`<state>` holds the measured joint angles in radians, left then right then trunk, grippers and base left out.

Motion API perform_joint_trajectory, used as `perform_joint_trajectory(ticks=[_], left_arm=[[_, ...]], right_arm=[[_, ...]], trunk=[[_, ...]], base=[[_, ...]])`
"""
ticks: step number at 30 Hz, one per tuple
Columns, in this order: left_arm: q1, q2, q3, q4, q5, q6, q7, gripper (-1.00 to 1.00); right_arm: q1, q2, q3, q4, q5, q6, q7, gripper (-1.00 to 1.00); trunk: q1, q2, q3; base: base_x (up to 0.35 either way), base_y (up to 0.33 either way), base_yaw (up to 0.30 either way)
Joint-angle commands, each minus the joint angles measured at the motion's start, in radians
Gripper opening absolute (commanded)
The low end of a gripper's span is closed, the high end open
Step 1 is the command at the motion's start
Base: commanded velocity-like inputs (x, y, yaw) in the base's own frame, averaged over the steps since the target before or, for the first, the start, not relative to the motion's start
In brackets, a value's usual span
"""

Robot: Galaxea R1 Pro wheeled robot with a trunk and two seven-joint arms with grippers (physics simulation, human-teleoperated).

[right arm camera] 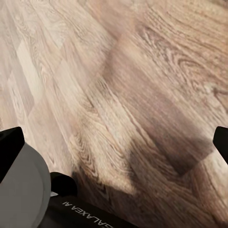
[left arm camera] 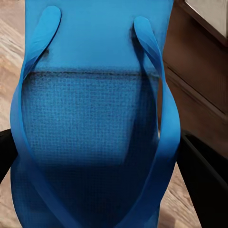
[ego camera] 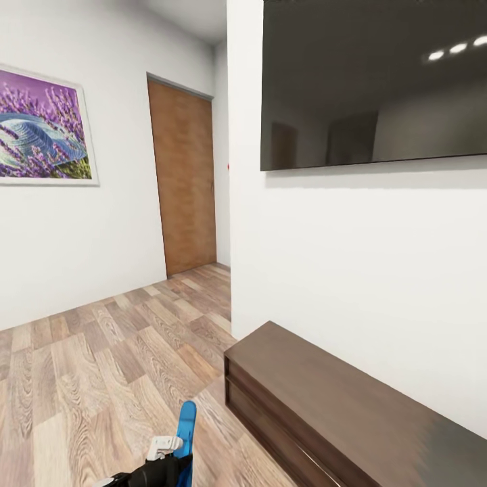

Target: In the bedroom, move the book from the bed onto either nightstand, and place the two sandals side by side next to the bed.

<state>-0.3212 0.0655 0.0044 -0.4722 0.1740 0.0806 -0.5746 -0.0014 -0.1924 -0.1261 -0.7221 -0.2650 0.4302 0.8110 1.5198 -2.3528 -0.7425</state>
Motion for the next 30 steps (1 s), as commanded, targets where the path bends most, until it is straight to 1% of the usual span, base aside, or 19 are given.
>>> perform_joint_trajectory(ticks=[1,3,7,9,17,21,30], left_arm=[[0.000,0.000,0.000,0.000,0.009,0.008,-0.004,-1.00],[0.000,0.000,0.000,0.000,0.009,0.008,-0.004,-1.00],[0.000,0.000,0.000,0.000,0.009,0.008,-0.004,-1.00],[0.000,0.000,0.000,0.000,0.009,0.008,-0.004,-1.00],[-0.001,0.000,0.000,0.000,0.009,0.008,-0.004,-1.00],[0.000,0.000,0.001,0.000,0.010,0.008,-0.005,-1.00],[0.000,0.000,0.001,0.000,0.010,0.008,-0.005,-1.00]], right_arm=[[0.000,0.001,-0.001,-0.001,-0.006,0.006,0.001,1.00],[0.000,0.001,-0.001,-0.002,-0.006,-0.003,0.002,1.00],[0.000,0.005,-0.001,-0.001,-0.006,-0.070,0.002,1.00],[0.000,0.007,0.000,-0.001,-0.006,-0.086,0.002,1.00],[0.000,0.008,0.000,-0.001,-0.006,-0.103,0.003,1.00],[0.000,0.007,0.000,-0.001,-0.006,-0.103,0.003,1.00],[0.000,0.008,0.000,0.000,-0.006,-0.103,0.004,1.00]], trunk=[[-0.004,0.007,0.002],[-0.012,0.021,0.008],[-0.027,0.049,0.021],[-0.035,0.063,0.027],[-0.065,0.119,0.052],[-0.081,0.147,0.065],[-0.115,0.210,0.093]], base=[[0.000,0.000,0.000],[0.000,0.000,0.000],[0.000,0.000,0.000],[0.000,0.000,0.000],[0.000,0.000,0.011],[0.000,0.000,0.199],[0.000,0.000,0.288]])
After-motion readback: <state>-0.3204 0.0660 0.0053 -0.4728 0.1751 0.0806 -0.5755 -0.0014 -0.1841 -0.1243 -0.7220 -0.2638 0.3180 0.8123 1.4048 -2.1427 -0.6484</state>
